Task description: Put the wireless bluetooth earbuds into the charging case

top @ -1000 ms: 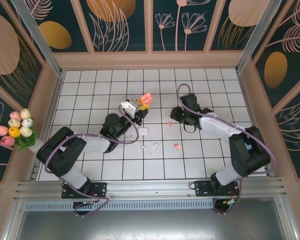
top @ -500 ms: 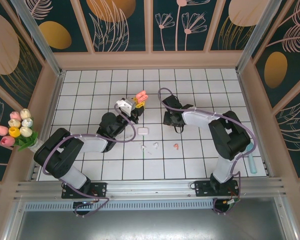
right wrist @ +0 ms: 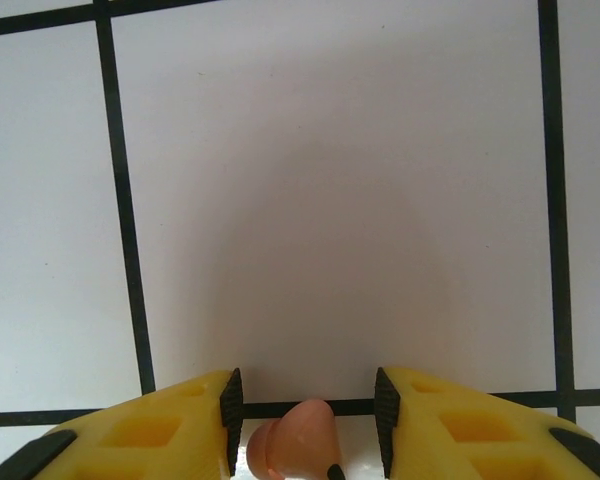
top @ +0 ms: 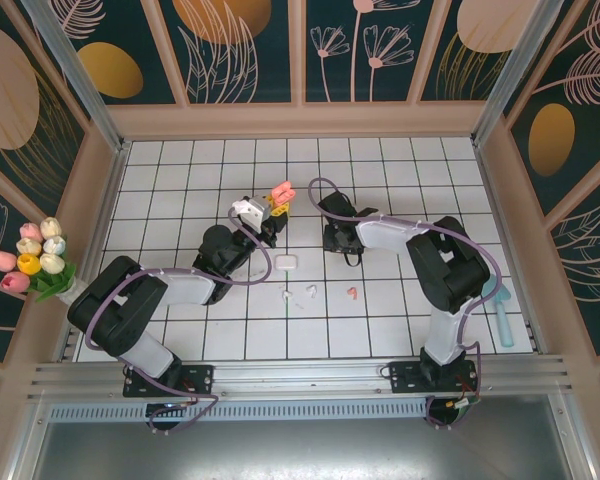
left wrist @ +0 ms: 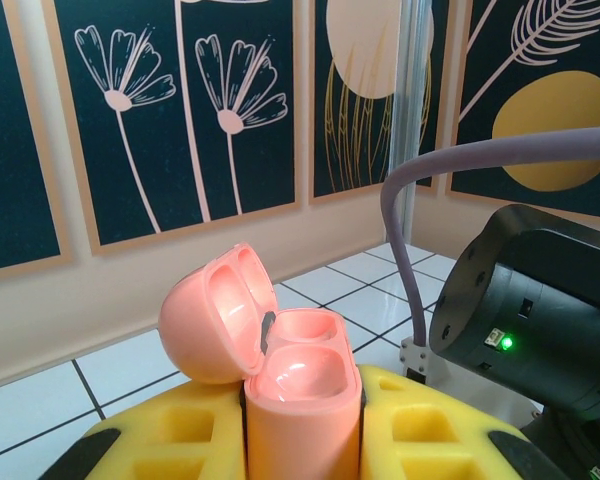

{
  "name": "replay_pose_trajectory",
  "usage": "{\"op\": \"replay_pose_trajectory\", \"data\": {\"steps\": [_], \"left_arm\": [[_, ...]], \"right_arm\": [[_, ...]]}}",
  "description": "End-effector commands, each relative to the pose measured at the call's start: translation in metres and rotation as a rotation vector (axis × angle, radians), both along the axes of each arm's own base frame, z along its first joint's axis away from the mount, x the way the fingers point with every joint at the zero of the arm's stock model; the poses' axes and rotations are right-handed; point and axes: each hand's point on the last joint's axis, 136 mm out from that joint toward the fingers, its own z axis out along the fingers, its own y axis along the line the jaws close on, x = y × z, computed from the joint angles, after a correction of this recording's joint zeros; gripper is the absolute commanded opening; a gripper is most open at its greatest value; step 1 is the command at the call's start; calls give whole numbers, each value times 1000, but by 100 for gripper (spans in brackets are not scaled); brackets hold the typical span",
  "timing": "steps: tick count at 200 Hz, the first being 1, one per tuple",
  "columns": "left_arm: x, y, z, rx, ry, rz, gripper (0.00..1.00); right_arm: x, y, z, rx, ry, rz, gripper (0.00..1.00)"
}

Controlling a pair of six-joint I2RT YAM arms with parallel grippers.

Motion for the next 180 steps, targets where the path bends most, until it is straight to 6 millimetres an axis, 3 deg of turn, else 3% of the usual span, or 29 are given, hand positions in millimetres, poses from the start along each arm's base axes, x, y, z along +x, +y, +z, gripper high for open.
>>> {"op": "replay_pose_trajectory", "data": {"steps": [1,95,180], "left_arm": [[-3,4,11,-32,-22,-2,0],[-2,2,12,-36,-19,-10,0],[-3,1,11,-40,-15,-17,0]], "right_arm": [[-6,-3,-5,-40,23,18,43],[-21,-7,-5,-17,29,31,42],[-22,-6,-13,-33,40,69,41]]}}
